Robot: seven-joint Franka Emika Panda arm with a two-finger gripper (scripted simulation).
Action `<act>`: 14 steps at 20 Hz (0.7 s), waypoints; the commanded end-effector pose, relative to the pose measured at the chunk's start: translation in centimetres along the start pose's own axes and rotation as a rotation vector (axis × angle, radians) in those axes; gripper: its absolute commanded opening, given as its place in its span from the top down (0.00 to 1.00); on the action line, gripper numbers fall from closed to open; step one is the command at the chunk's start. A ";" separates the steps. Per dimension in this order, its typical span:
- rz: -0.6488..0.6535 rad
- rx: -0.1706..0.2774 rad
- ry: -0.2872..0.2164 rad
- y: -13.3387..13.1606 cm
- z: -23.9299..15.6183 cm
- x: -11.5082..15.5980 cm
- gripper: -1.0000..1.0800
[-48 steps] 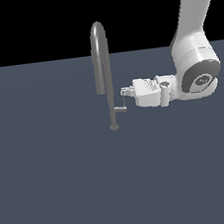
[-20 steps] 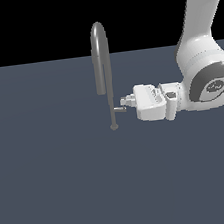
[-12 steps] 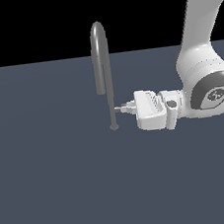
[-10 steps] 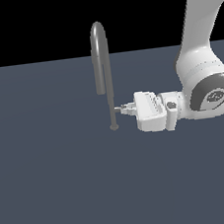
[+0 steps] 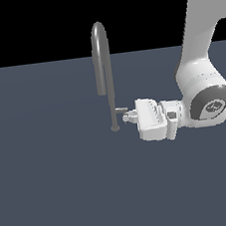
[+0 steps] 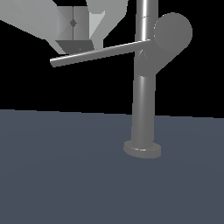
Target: Turn on the faucet by rotating a designated handle.
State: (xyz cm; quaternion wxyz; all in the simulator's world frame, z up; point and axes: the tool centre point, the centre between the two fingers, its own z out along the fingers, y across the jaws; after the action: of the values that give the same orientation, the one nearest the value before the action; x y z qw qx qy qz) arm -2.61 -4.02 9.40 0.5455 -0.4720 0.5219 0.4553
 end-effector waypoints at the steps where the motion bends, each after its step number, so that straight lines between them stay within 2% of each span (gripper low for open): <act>1: 0.010 0.004 0.004 -0.1 0.0 1.2 1.00; 10: 0.038 0.006 0.010 -0.5 -0.1 5.0 1.00; 11: 0.038 0.006 0.010 -0.5 -0.1 5.0 1.00; 12: -0.012 -0.003 -0.004 -1.7 -0.1 2.0 1.00; 14: -0.005 -0.001 -0.002 -2.0 -0.1 2.7 1.00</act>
State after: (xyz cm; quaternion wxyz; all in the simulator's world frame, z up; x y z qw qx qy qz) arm -0.68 -4.31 7.43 0.5486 -0.4749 0.5162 0.4550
